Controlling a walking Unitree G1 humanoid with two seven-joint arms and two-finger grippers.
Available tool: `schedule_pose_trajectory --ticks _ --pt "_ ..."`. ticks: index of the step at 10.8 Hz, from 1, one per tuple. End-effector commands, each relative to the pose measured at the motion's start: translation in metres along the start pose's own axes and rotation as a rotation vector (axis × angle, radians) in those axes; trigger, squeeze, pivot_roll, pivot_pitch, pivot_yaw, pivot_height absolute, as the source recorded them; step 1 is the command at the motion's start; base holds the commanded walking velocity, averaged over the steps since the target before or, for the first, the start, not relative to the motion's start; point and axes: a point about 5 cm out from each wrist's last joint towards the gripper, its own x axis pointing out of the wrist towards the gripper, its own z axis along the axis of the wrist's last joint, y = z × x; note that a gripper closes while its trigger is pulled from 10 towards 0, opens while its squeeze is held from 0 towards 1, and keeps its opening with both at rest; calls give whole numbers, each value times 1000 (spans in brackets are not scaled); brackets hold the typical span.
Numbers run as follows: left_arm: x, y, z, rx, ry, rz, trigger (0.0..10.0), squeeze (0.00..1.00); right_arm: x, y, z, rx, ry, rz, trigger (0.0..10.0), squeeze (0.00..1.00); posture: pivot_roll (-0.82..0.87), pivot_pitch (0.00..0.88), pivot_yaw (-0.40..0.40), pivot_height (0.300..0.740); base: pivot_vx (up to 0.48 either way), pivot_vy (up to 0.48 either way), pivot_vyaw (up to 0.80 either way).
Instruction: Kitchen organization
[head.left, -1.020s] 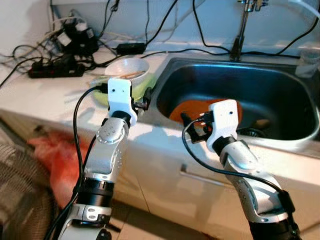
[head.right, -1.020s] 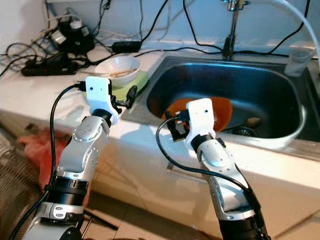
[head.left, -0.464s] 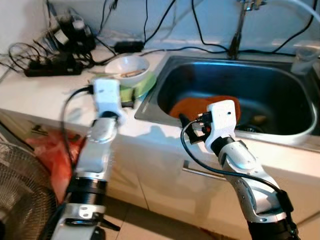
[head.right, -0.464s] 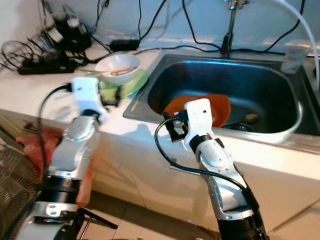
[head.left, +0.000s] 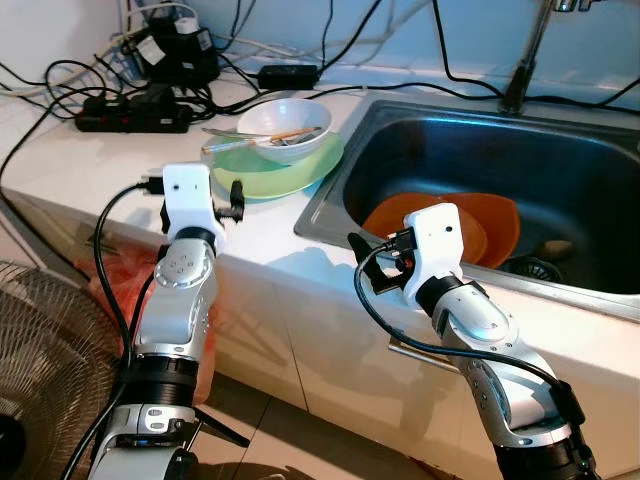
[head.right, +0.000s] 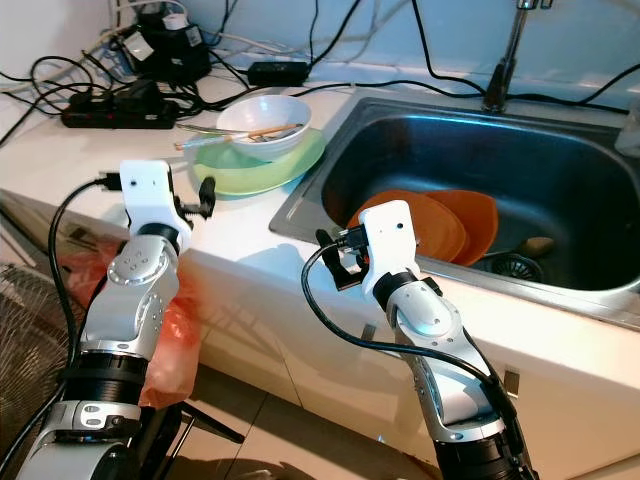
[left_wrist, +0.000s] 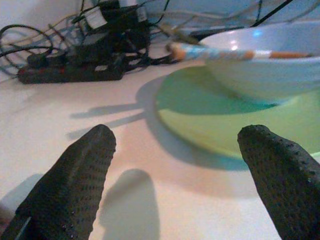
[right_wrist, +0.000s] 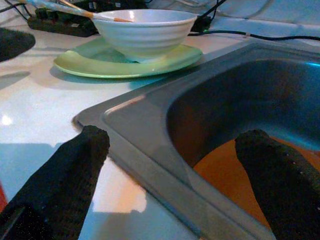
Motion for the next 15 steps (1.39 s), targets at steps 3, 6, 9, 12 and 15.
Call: schedule_pose_trajectory --ticks 3,6,9,12,15 --pt "7 17 2 -27 6 74 10000 0 -3 2 3 0 -10 12 10000 0 -40 0 88 740 0 0 0" --pt "9 19 2 -32 4 72 10000 0 -2 2 3 -12 -10 -2 10000 0 -38 0 92 740 0 0 0" --pt "9 20 1 -33 4 68 10000 0 -1 1 2 -1 -11 -5 10000 0 -30 0 91 740 0 0 0" --pt "9 18 2 -49 4 43 10000 0 0 5 3 10 -19 6 10000 0 -29 0 97 740 0 0 0" --pt "15 19 0 -84 6 -1 10000 0 -3 6 5 21 -37 2 10000 0 -39 0 102 740 0 0 0"
